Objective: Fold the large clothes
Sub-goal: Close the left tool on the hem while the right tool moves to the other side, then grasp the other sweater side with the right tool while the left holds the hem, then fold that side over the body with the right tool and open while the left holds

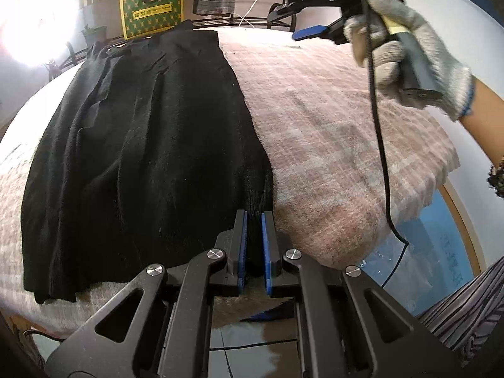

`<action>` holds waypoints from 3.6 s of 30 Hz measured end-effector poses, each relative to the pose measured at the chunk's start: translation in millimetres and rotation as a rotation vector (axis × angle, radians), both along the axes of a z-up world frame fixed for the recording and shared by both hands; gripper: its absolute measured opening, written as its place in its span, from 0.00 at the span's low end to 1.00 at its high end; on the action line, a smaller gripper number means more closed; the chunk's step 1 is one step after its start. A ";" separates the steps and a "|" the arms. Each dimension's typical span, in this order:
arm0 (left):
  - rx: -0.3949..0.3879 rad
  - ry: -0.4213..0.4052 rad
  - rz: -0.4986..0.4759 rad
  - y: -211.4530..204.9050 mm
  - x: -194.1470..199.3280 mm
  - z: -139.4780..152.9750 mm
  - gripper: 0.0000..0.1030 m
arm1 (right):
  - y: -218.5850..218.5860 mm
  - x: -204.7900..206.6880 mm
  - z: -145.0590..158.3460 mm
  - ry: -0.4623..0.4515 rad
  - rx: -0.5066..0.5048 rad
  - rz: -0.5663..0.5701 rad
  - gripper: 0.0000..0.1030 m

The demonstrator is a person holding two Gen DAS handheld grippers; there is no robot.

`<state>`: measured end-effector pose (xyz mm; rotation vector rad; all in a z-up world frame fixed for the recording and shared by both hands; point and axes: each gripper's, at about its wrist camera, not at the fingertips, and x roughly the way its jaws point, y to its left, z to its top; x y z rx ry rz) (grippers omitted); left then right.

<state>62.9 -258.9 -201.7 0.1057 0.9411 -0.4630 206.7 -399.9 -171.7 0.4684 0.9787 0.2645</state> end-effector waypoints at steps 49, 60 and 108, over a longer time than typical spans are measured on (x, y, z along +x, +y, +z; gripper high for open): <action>-0.258 0.100 0.066 42.1 11.0 16.1 0.06 | 103.8 147.7 -58.5 0.065 -0.092 0.120 0.11; -0.354 0.124 0.086 59.5 13.3 17.7 0.06 | 99.9 143.0 -44.9 0.066 -0.091 0.089 0.07; -0.537 0.204 0.303 177.4 5.5 2.3 0.05 | 199.9 131.5 29.6 -0.014 -0.266 0.196 0.45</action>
